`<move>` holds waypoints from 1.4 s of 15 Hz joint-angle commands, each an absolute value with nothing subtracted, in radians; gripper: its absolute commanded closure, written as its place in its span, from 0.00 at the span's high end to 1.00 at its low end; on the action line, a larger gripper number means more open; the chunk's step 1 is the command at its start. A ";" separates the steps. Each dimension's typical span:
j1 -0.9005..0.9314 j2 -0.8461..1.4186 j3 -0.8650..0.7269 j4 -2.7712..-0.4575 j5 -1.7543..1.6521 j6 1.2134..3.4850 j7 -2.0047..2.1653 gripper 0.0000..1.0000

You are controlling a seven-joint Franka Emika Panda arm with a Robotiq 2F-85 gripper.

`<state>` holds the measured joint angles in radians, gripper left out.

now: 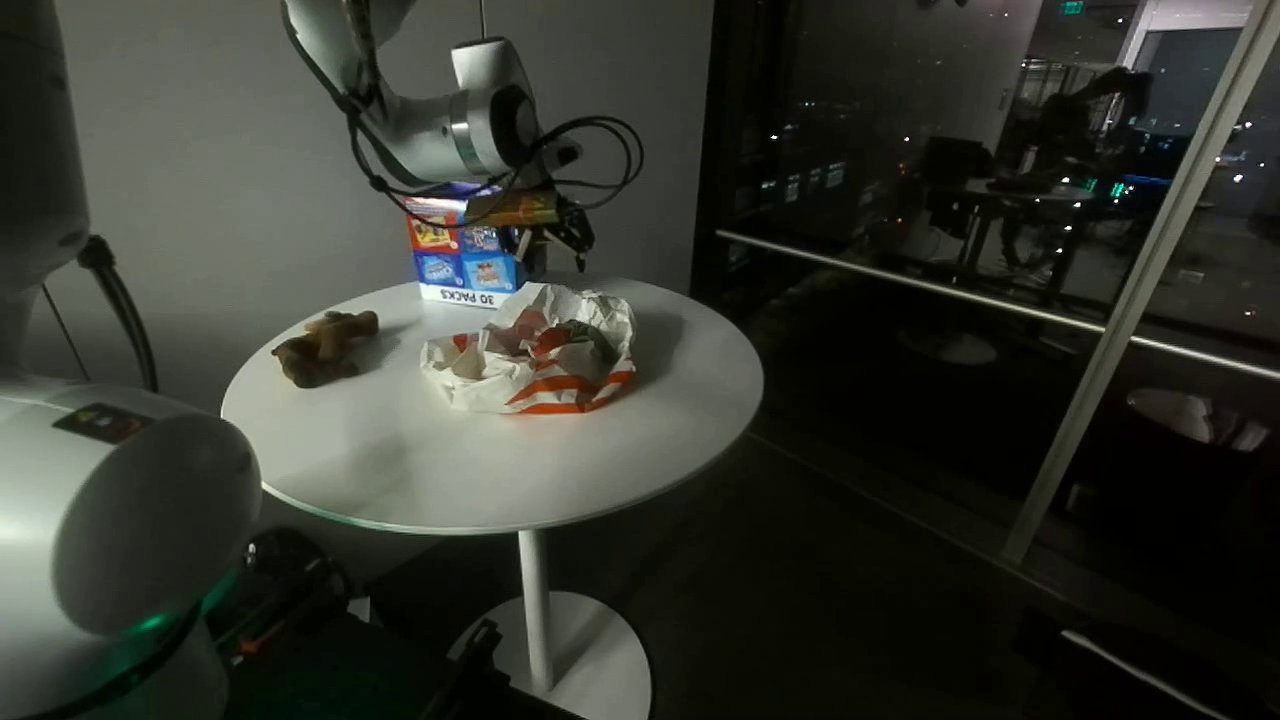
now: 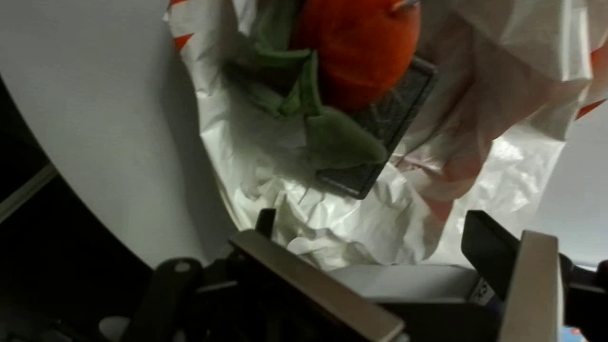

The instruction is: Remove the items from the plastic bag and put them on the table

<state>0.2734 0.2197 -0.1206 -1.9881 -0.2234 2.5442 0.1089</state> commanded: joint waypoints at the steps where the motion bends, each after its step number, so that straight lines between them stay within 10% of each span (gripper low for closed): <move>1: 0.240 0.223 -0.029 -1.936 -0.216 2.388 0.157 1.00; 21: 0.140 0.278 0.010 -2.008 -0.176 2.411 0.206 1.00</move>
<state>0.1625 0.2664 -0.0128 -2.0165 -0.2183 2.3959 0.2176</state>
